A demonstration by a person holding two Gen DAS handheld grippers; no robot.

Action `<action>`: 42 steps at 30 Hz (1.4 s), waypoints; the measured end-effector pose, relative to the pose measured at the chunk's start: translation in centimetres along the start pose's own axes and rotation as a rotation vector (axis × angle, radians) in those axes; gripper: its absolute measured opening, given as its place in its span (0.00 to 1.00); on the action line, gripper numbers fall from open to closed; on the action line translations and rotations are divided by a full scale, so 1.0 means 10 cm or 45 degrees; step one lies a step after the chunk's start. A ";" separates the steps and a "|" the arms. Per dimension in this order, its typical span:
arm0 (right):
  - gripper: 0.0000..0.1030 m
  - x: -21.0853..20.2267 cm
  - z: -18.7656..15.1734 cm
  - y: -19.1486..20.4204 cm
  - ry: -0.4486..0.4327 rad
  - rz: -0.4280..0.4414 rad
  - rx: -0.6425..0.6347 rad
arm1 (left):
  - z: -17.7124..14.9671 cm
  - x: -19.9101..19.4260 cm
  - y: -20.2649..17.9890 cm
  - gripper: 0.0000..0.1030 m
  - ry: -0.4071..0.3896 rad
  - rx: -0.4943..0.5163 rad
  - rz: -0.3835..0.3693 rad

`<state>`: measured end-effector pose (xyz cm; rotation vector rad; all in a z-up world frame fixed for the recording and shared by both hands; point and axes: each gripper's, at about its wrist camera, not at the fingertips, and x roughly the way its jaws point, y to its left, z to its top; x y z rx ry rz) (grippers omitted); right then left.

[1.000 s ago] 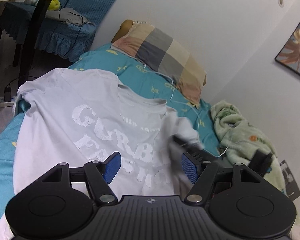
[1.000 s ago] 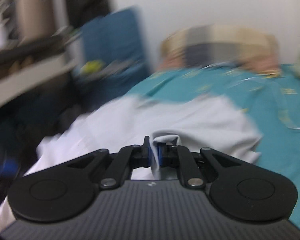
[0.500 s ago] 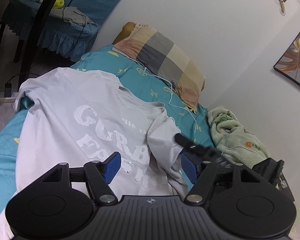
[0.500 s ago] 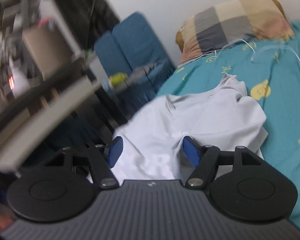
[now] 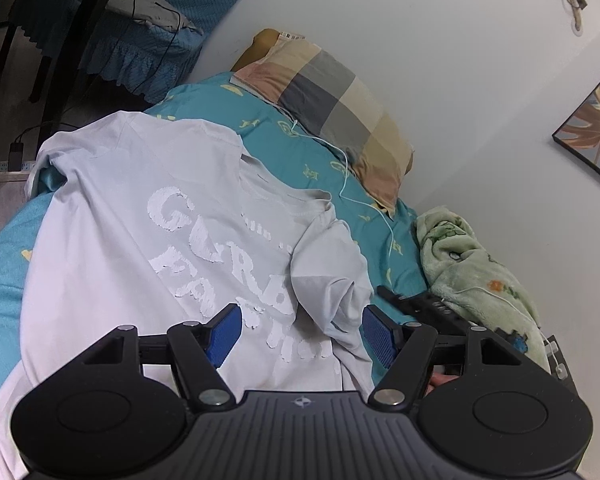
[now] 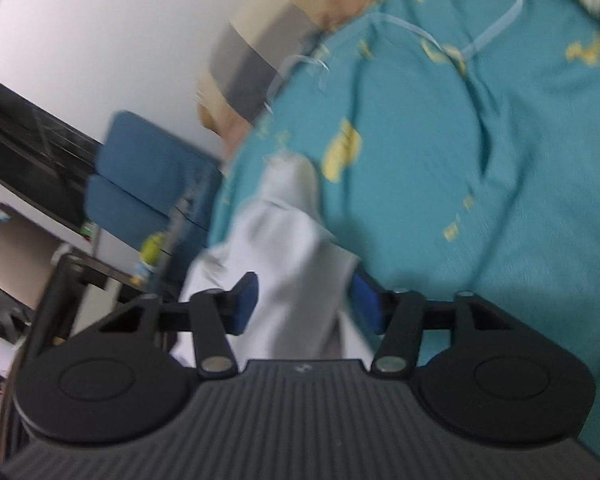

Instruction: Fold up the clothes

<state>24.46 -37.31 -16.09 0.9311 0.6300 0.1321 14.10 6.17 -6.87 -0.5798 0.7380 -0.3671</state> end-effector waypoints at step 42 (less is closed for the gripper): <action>0.54 -0.40 0.85 -0.03 -0.237 -0.394 -0.222 | -0.11 0.17 -0.06 0.67 0.054 0.086 0.046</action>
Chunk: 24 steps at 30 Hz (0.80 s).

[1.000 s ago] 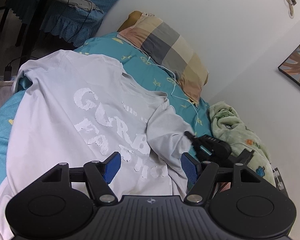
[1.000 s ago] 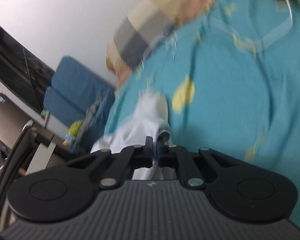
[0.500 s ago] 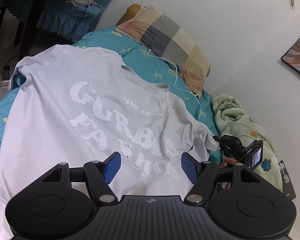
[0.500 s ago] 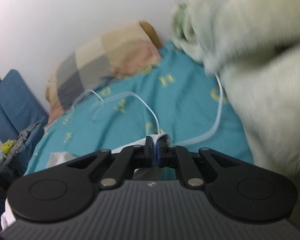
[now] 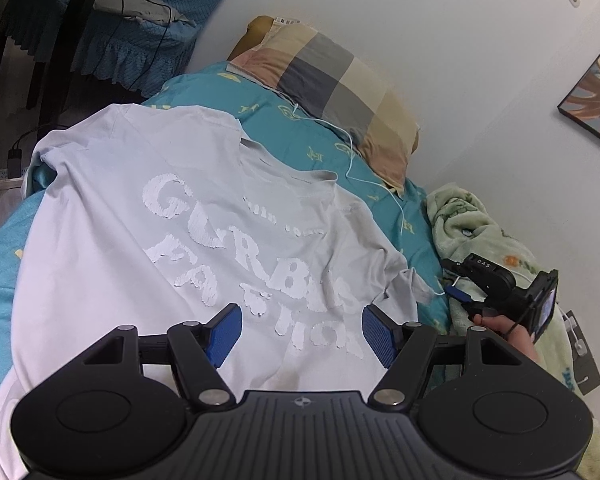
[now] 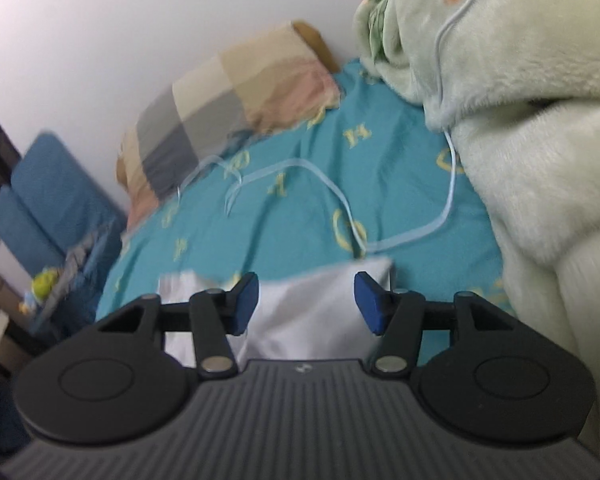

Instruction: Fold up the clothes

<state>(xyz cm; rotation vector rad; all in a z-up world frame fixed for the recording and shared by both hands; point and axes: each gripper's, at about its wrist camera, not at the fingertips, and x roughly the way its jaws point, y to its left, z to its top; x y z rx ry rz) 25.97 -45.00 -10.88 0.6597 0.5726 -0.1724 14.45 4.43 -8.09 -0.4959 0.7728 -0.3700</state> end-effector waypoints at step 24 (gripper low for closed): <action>0.07 0.34 -0.49 -0.07 0.141 -0.018 0.291 | -0.05 0.14 0.08 0.67 0.060 -0.036 -0.027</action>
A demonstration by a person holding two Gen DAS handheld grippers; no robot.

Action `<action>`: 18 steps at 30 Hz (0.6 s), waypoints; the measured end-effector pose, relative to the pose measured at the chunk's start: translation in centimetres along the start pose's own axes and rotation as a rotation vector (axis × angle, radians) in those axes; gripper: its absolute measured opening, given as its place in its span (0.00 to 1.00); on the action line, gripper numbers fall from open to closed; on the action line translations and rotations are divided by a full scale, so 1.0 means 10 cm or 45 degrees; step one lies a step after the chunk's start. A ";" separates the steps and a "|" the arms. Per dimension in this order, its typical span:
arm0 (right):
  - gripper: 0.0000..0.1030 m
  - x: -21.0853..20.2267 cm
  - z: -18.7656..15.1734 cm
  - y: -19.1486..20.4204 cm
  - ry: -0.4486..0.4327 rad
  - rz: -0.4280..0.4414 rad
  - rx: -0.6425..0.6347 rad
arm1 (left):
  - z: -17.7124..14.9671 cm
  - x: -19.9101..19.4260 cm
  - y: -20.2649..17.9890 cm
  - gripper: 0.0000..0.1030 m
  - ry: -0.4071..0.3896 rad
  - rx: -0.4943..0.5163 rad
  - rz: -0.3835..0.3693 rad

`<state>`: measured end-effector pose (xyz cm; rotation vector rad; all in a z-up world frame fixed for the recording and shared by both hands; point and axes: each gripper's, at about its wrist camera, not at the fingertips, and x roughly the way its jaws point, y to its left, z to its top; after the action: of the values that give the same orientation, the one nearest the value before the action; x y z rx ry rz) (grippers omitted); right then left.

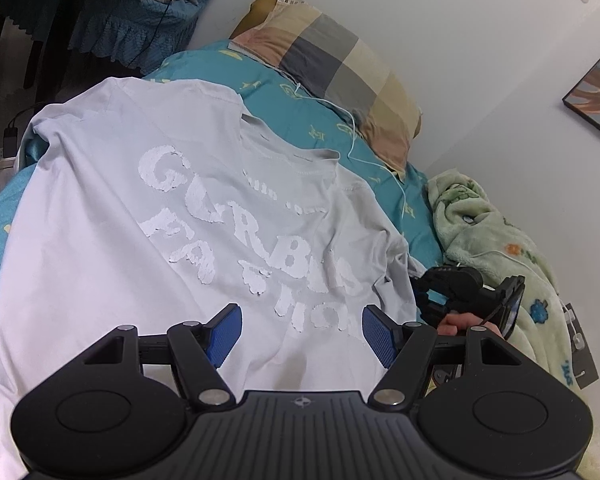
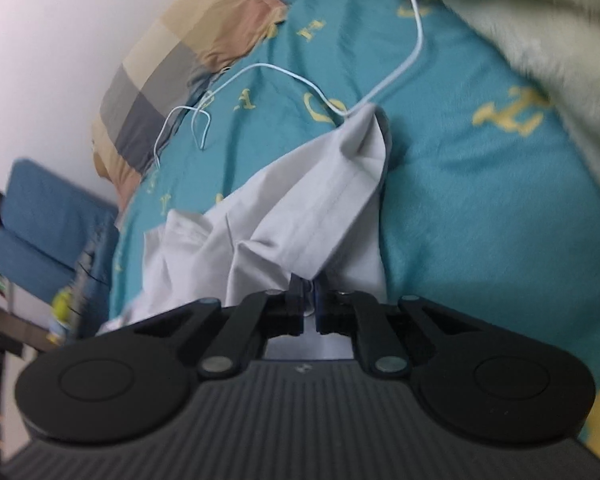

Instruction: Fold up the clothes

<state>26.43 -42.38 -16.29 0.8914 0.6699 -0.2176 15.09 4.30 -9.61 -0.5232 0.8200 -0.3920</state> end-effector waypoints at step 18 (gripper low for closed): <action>0.12 -1.15 -0.13 0.03 0.013 -0.253 -0.408 | 0.06 -0.22 0.00 0.67 -0.043 0.058 0.048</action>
<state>17.02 -42.27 -9.54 0.5197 0.7785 -0.2743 14.14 5.60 -7.96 -0.4705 0.7854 -0.3656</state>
